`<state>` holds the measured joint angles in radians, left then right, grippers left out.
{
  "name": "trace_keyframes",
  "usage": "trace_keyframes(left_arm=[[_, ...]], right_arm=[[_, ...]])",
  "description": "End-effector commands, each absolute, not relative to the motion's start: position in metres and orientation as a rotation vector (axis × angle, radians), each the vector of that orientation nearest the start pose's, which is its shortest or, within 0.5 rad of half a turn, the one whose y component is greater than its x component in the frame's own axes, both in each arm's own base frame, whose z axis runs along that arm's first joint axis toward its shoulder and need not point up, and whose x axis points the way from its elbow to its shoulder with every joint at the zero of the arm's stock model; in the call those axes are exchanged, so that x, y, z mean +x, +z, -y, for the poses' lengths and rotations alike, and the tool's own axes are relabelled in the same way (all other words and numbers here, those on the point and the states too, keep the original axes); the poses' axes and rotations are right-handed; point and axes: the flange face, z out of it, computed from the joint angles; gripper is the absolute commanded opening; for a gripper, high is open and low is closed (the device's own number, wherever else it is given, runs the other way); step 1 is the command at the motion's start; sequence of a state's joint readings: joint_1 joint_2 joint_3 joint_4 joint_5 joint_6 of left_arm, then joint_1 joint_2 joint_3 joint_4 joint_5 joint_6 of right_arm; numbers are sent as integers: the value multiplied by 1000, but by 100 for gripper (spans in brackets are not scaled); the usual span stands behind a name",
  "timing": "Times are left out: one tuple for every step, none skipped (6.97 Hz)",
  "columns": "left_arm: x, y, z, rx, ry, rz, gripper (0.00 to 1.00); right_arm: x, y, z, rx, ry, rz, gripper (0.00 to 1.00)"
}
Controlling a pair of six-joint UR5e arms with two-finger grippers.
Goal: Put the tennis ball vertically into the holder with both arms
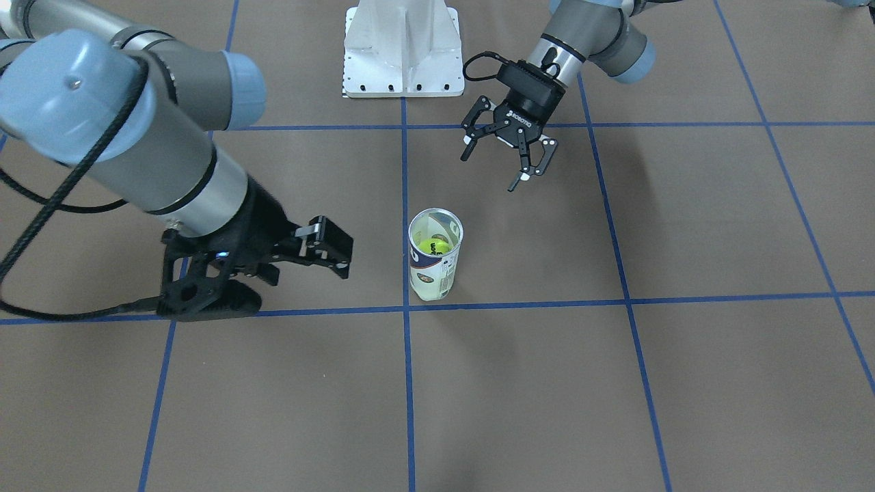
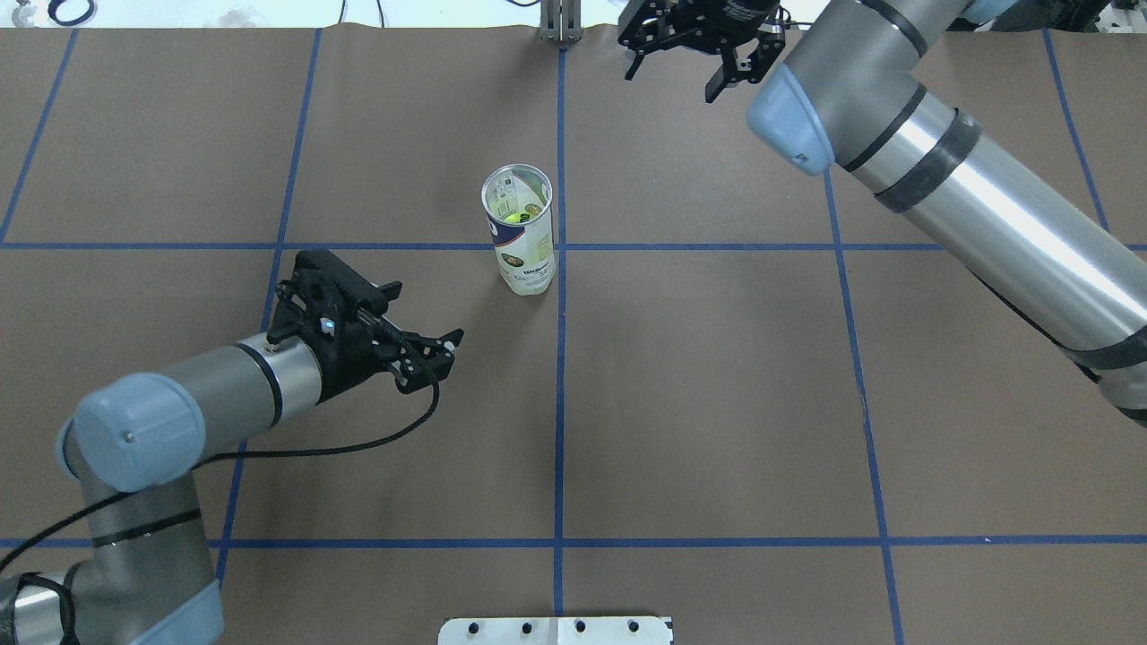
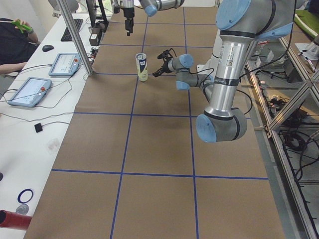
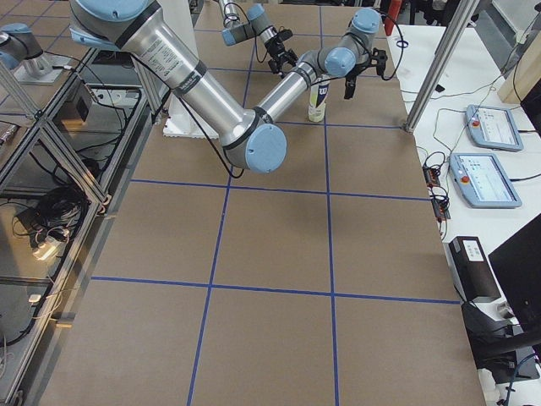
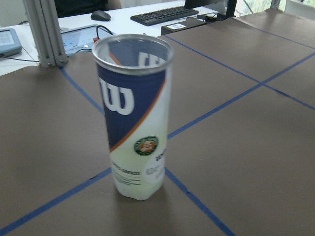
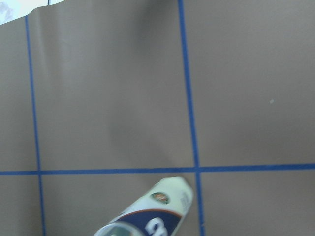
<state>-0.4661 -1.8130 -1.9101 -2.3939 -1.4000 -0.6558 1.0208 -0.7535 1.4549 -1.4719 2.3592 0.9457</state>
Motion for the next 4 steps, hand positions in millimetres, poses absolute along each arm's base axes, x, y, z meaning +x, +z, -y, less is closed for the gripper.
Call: trace_keyframes(left_arm=[[306, 313, 479, 808, 142, -840, 99], [229, 339, 531, 649, 113, -807, 100], [150, 366, 575, 577, 225, -789, 100], [90, 413, 595, 524, 298, -774, 100]], right_arm=[[-246, 287, 684, 124, -39, 960, 100], [-207, 339, 693, 149, -94, 918, 100], [-171, 385, 694, 162, -134, 886, 100], [-147, 420, 688, 155, -144, 867, 100]])
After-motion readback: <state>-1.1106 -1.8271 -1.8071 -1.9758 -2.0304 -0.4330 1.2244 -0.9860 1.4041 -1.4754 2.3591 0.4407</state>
